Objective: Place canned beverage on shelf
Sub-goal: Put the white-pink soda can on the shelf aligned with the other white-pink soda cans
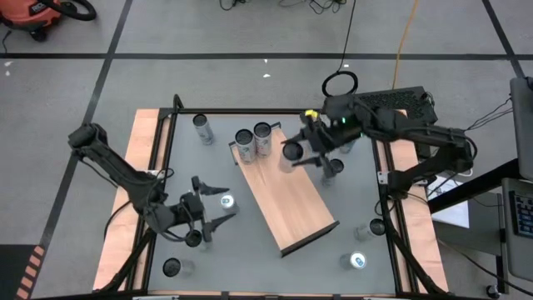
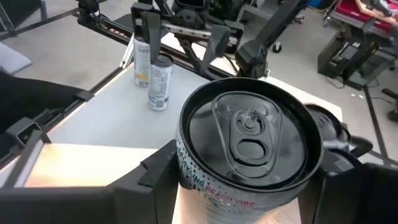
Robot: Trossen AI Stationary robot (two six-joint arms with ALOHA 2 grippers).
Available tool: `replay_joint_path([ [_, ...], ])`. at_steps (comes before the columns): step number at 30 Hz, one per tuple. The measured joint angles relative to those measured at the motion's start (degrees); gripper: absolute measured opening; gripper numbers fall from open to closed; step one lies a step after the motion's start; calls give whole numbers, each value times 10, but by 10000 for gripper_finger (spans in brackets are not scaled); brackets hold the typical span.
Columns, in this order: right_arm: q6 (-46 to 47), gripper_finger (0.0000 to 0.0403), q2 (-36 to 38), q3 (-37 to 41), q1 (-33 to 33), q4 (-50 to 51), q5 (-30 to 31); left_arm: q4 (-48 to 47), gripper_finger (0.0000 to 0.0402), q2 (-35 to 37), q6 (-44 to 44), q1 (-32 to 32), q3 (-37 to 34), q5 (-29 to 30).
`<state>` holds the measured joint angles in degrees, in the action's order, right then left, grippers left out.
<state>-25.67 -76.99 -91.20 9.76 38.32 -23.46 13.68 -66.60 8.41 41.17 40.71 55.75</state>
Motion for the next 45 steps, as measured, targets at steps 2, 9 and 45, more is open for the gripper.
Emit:
replay_joint_path([
  [2, -8, 184, 0, 0, 31, 0, -37, -24, 348, 5, 22, 0, 0, 1],
  [9, -41, 184, -14, 0, 104, 4, -137, -39, 348, 6, 33, 0, 0, 2],
  [45, -160, 185, -161, 0, 244, -6, -292, -40, 348, 5, 33, -35, 0, -1],
])
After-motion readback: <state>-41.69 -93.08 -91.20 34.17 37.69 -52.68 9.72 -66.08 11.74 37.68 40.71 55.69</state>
